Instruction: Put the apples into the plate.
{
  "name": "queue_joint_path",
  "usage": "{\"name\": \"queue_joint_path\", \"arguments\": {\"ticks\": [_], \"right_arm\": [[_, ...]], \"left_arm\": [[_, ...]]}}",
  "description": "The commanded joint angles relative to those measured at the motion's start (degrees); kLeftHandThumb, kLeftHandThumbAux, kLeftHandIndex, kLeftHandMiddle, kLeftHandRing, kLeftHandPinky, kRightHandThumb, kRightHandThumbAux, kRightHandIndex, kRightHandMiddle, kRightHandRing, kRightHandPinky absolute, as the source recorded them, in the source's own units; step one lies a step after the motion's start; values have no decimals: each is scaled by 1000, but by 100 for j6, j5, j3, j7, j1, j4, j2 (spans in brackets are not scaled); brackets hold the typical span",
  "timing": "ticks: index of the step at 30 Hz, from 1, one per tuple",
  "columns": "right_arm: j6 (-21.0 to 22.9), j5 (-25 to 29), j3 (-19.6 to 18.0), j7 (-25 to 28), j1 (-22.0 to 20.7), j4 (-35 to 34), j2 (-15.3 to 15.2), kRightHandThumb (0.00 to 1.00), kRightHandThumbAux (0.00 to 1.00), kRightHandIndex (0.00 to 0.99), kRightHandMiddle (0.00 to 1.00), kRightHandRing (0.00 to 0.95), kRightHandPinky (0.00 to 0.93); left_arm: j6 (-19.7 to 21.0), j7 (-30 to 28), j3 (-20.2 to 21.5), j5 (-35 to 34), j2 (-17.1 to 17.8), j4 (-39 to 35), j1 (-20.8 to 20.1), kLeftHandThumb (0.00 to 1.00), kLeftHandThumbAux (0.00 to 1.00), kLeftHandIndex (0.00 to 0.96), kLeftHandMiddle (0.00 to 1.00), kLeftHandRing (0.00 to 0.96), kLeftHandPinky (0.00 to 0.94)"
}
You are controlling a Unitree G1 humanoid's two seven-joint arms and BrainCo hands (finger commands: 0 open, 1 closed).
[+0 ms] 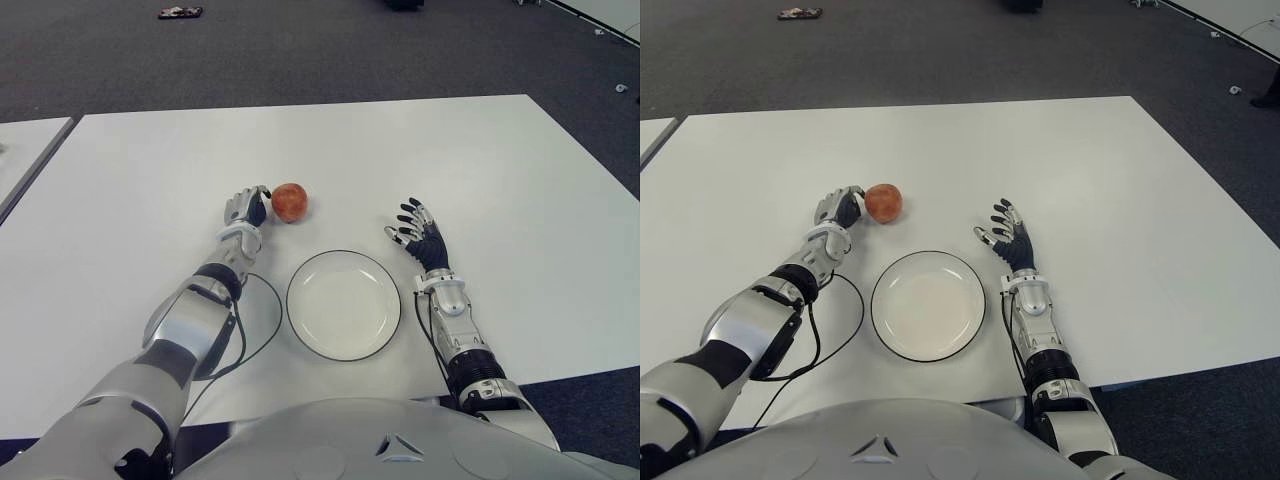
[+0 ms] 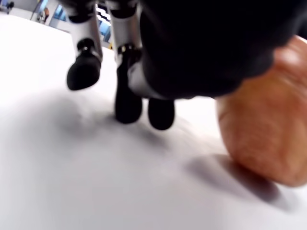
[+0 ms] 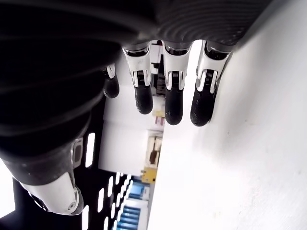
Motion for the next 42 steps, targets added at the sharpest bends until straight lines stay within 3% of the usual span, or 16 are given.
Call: {"name": "queue_joint_path", "arguments": {"ticks": [1, 17, 28, 42], "right_arm": [[468, -61, 27, -6, 384, 357, -8, 245, 730, 74, 167, 210, 258], [516, -125, 67, -90, 334, 420, -3, 243, 750, 73, 165, 207, 252], [463, -97, 50, -86, 324, 446, 20, 254, 761, 76, 173, 218, 267], [465, -83, 51, -58, 266, 529, 26, 262, 769, 76, 183, 225, 265]], "left_arm": [[52, -181, 11, -9, -32, 115, 187, 732, 692, 445, 796, 793, 787], [-155, -18, -16, 14, -17, 97, 208, 728, 692, 445, 813, 806, 773], [-300, 171, -101, 111, 11, 93, 233, 729, 691, 445, 832, 827, 813], [-337, -94, 18, -20, 101, 87, 162, 729, 690, 445, 823, 820, 785]]}}
